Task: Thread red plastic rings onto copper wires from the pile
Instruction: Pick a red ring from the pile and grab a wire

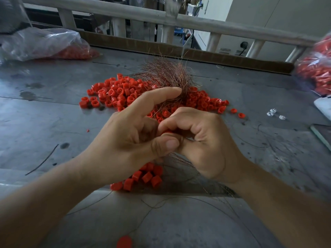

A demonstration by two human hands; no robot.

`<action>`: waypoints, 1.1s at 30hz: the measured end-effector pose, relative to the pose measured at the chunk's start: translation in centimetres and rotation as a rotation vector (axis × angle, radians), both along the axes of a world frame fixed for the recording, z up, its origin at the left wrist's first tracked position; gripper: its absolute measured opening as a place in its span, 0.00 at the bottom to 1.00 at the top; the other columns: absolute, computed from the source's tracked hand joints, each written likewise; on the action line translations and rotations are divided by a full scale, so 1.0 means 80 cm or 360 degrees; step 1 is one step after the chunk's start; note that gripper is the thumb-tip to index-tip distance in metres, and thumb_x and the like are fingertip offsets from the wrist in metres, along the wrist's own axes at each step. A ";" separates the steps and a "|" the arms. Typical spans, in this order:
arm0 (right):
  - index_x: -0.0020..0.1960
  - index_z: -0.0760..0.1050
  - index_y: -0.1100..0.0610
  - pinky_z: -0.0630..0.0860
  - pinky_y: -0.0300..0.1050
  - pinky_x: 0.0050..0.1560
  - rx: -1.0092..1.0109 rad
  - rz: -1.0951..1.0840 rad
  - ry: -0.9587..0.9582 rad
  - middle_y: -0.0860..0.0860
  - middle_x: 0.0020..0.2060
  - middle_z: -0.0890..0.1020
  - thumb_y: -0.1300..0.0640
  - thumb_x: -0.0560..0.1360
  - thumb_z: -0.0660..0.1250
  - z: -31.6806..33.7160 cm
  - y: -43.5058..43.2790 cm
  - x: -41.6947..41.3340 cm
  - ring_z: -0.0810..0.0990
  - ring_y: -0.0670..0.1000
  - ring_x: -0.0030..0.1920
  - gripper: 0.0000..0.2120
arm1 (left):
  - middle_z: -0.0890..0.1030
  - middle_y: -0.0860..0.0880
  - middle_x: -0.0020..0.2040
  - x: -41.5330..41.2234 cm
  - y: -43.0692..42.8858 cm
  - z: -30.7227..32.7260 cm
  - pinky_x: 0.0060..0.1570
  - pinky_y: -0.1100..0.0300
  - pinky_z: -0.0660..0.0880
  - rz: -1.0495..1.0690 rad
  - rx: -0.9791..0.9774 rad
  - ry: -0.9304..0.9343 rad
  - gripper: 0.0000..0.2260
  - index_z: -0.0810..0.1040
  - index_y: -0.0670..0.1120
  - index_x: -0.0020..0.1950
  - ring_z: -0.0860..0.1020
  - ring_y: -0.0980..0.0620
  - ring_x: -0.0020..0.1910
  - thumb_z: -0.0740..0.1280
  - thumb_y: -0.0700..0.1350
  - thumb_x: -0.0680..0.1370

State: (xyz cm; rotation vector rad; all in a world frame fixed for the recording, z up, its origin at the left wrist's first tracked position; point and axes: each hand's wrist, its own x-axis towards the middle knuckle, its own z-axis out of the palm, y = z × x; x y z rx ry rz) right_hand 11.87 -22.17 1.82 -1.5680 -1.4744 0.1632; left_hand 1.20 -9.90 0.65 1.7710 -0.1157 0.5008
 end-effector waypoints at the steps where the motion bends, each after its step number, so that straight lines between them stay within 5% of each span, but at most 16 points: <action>1: 0.40 0.80 0.61 0.69 0.30 0.40 0.0006 -0.0002 0.0003 0.43 0.35 0.76 0.63 0.69 0.67 0.000 0.000 0.000 0.75 0.39 0.37 0.04 | 0.77 0.36 0.33 0.001 0.000 0.000 0.31 0.48 0.79 -0.0007 -0.0008 -0.0004 0.27 0.69 0.63 0.65 0.78 0.38 0.30 0.72 0.60 0.67; 7: 0.44 0.77 0.50 0.72 0.33 0.43 0.0160 0.0001 0.0066 0.42 0.37 0.77 0.60 0.69 0.69 0.000 0.005 0.006 0.77 0.41 0.40 0.07 | 0.76 0.40 0.32 0.005 0.003 0.004 0.27 0.51 0.75 0.0021 0.0002 -0.0091 0.27 0.71 0.62 0.62 0.75 0.39 0.28 0.73 0.59 0.65; 12: 0.52 0.77 0.49 0.76 0.40 0.43 0.0207 -0.0072 0.0135 0.41 0.38 0.78 0.55 0.66 0.72 0.000 0.005 0.011 0.79 0.44 0.42 0.15 | 0.81 0.49 0.36 0.005 0.009 0.006 0.35 0.65 0.76 0.0044 0.0089 -0.0096 0.27 0.70 0.62 0.62 0.81 0.53 0.33 0.73 0.58 0.64; 15: 0.44 0.79 0.47 0.76 0.35 0.42 0.0184 -0.0075 0.0174 0.42 0.37 0.80 0.56 0.65 0.73 0.002 0.002 0.012 0.79 0.42 0.40 0.08 | 0.80 0.53 0.35 0.005 0.009 0.008 0.34 0.65 0.76 0.0003 0.0050 -0.0119 0.26 0.70 0.56 0.62 0.80 0.55 0.33 0.72 0.57 0.66; 20: 0.43 0.72 0.48 0.76 0.36 0.40 0.0142 -0.0017 0.0128 0.44 0.36 0.79 0.56 0.64 0.74 0.009 0.003 0.004 0.79 0.43 0.38 0.13 | 0.83 0.48 0.36 0.004 0.013 0.013 0.34 0.61 0.78 -0.0058 -0.0098 -0.0049 0.18 0.78 0.52 0.56 0.82 0.51 0.33 0.71 0.55 0.68; 24: 0.45 0.74 0.48 0.77 0.38 0.38 -0.0040 -0.0024 0.0501 0.45 0.34 0.80 0.51 0.62 0.72 0.013 0.005 0.007 0.79 0.43 0.36 0.13 | 0.83 0.53 0.39 0.005 0.027 0.018 0.35 0.65 0.76 0.0050 -0.0269 -0.0078 0.11 0.81 0.54 0.51 0.81 0.57 0.37 0.70 0.53 0.70; 28: 0.41 0.78 0.51 0.71 0.31 0.28 -0.0012 -0.0101 0.0424 0.42 0.27 0.78 0.53 0.68 0.65 0.020 0.003 0.011 0.75 0.40 0.27 0.05 | 0.83 0.50 0.37 0.006 0.038 0.020 0.30 0.66 0.75 0.0115 -0.0453 -0.0041 0.08 0.83 0.51 0.42 0.81 0.56 0.33 0.65 0.42 0.71; 33: 0.36 0.78 0.51 0.67 0.31 0.25 -0.0112 -0.0299 0.0152 0.44 0.24 0.75 0.58 0.71 0.69 0.021 0.000 0.023 0.71 0.41 0.25 0.06 | 0.82 0.46 0.32 0.004 0.046 0.026 0.22 0.68 0.68 0.0305 -0.0598 -0.0022 0.11 0.81 0.44 0.32 0.76 0.54 0.24 0.59 0.37 0.66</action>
